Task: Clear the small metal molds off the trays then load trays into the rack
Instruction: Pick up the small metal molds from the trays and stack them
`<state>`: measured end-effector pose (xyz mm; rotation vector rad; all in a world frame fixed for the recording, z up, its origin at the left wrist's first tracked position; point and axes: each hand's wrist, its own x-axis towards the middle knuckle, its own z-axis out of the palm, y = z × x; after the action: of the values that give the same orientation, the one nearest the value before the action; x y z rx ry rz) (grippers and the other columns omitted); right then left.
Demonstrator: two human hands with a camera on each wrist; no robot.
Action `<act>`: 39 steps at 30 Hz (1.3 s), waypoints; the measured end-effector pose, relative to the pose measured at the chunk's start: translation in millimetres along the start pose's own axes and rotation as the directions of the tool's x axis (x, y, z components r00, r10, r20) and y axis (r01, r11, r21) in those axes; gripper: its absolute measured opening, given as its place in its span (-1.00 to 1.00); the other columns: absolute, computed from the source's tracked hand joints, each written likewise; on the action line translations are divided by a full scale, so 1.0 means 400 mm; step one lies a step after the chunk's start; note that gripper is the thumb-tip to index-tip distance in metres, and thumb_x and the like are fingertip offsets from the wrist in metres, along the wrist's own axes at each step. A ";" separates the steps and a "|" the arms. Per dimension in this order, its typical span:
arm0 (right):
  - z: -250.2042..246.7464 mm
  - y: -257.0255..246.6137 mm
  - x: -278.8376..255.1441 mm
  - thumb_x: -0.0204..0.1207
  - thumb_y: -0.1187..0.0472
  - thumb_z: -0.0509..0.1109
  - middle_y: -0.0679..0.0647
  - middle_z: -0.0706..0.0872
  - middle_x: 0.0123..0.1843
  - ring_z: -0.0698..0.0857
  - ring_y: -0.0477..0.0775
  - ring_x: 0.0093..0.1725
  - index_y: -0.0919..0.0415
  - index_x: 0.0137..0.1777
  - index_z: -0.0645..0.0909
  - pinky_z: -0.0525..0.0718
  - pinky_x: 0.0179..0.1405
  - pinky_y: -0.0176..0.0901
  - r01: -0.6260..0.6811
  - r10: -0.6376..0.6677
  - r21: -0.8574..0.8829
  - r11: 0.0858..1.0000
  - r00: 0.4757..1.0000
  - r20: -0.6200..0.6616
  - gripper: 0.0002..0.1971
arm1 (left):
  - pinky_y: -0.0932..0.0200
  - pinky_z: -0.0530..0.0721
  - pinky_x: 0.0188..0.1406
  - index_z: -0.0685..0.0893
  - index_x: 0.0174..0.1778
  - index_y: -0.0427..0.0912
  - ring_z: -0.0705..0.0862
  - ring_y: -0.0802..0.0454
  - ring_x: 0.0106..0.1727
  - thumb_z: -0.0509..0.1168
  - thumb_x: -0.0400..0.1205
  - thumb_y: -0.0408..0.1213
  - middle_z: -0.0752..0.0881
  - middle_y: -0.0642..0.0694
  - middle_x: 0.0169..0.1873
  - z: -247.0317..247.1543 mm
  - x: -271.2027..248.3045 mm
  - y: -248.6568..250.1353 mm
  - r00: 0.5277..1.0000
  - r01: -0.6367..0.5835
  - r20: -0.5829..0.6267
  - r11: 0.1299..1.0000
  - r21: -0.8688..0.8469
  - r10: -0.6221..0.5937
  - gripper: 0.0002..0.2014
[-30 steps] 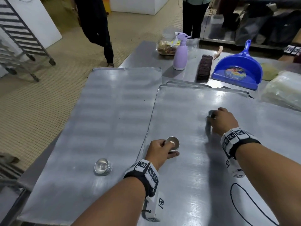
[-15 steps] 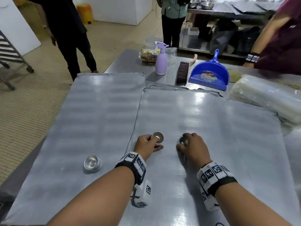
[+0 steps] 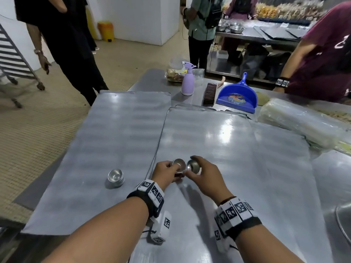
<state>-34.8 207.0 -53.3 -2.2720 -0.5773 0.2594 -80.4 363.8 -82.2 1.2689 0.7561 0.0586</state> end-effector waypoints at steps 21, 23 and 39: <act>0.205 -0.196 0.005 0.30 -0.05 0.56 -0.16 0.79 -0.06 0.75 -0.09 -0.08 -0.08 0.20 0.61 0.74 -0.07 -0.10 0.061 -0.063 0.032 0.998 0.996 0.070 -0.55 | 0.01 0.77 -0.27 0.72 0.13 -0.33 0.77 -0.23 -0.29 0.14 0.75 -0.14 0.79 -0.38 -0.13 -0.304 -0.084 0.110 0.991 0.107 0.086 0.994 0.003 -0.107 -0.65; 0.212 -0.193 0.005 0.28 -0.08 0.52 -0.16 0.78 -0.06 0.75 -0.09 -0.09 -0.09 0.16 0.61 0.75 -0.08 -0.10 0.007 -0.011 0.055 0.998 0.998 0.056 -0.58 | 0.10 0.70 -0.37 0.75 0.02 -0.23 0.76 -0.15 -0.39 0.23 0.69 -0.25 0.81 -0.31 -0.18 -0.370 -0.072 0.132 0.996 -0.089 0.023 0.952 0.294 0.086 -0.80; 0.219 -0.157 -0.110 0.38 0.16 0.56 -0.06 0.74 0.01 0.70 0.03 -0.01 -0.01 0.17 0.58 0.58 -0.05 -0.19 -0.240 0.236 -0.062 0.969 0.969 -0.066 -0.63 | 0.04 0.69 0.07 0.56 0.22 0.03 0.70 -0.17 0.12 0.46 0.40 -0.13 0.69 -0.07 0.12 -0.550 0.037 0.068 0.913 -0.407 0.402 0.184 0.895 0.067 -0.54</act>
<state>-124.9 279.3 -67.8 -2.4097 -0.2856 0.2932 -178.2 563.1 -86.0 2.6019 0.2334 -0.4287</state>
